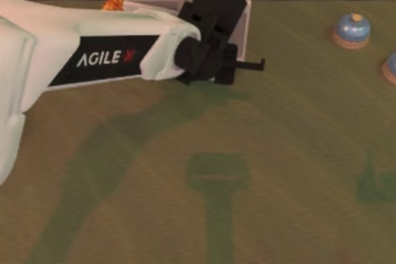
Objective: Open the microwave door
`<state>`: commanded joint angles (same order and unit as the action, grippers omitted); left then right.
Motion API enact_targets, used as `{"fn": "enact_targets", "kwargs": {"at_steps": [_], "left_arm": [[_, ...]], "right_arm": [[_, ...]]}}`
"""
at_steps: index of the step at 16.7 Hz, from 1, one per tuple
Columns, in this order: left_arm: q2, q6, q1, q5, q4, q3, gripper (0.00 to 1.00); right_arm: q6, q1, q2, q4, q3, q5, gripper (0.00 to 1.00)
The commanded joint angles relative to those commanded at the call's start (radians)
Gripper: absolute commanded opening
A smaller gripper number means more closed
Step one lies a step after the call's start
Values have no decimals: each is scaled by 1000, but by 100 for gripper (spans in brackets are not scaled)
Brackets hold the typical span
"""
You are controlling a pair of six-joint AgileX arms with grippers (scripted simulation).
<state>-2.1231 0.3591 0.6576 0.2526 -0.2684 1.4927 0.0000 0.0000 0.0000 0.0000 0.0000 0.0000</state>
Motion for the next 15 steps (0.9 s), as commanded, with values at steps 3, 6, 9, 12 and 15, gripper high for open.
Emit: {"fn": "enact_targets", "kwargs": {"at_steps": [3,6,9,12,15], "left_arm": [[18,-24,-8,-13,15,-27,0],[37,-50,-16,-28,33,-55,0],[40,-55,-18,-32,35,-61,0],[40,-55,-18,-32,35,-61,0],[40,-55,-18,-32,35,-61,0]], "right_arm": [[0,0,0,0,0,0,100],[0,0,0,0,0,0,100],[0,0,0,0,0,0,100],[0,0,0,0,0,0,100],[0,0,0,0,0,0,100]]}}
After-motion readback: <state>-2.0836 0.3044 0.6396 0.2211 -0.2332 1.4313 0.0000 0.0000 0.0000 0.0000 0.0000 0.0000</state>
